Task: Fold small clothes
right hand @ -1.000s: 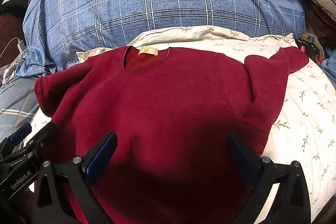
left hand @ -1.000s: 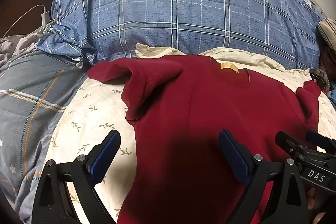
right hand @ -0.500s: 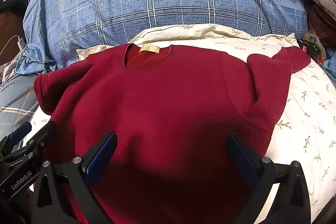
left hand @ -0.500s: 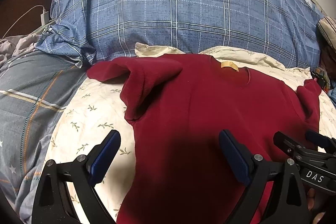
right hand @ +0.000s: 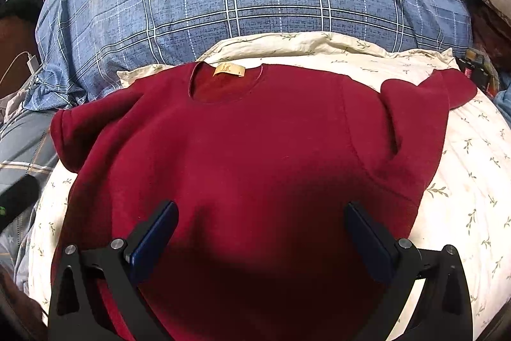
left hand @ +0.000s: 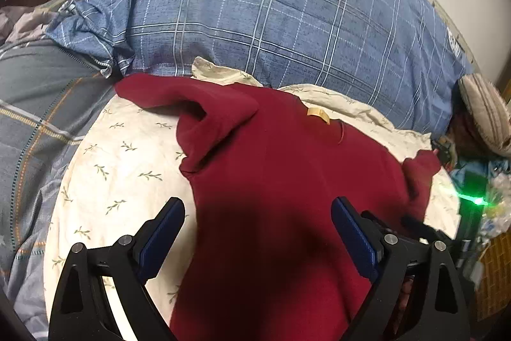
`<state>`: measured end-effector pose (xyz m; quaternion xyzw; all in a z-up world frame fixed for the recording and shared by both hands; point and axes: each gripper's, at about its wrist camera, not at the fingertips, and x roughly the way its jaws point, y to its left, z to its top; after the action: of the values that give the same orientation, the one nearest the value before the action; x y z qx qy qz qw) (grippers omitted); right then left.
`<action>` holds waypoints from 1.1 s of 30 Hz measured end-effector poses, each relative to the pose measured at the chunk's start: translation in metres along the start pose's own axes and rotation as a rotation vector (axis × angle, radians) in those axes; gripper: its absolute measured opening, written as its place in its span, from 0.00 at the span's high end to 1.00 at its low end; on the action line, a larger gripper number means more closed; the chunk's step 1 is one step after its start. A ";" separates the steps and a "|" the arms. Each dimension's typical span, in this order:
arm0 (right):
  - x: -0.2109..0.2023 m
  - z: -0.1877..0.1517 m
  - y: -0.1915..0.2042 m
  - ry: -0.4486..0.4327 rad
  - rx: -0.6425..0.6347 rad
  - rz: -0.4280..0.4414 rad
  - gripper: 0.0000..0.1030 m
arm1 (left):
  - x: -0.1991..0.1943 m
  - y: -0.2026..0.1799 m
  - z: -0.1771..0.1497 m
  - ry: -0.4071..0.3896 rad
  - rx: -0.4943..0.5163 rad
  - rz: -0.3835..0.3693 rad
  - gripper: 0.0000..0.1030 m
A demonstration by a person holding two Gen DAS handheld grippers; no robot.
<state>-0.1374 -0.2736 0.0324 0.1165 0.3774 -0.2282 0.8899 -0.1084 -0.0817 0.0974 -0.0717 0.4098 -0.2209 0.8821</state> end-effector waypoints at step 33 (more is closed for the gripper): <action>0.022 0.009 0.017 0.039 -0.060 0.094 0.00 | 0.190 0.238 0.133 0.044 -0.375 0.266 0.88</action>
<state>-0.1096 -0.2692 0.0231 0.1118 0.3955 -0.1726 0.8951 0.1782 0.0379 -0.0197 -0.1750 0.4688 -0.0242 0.8654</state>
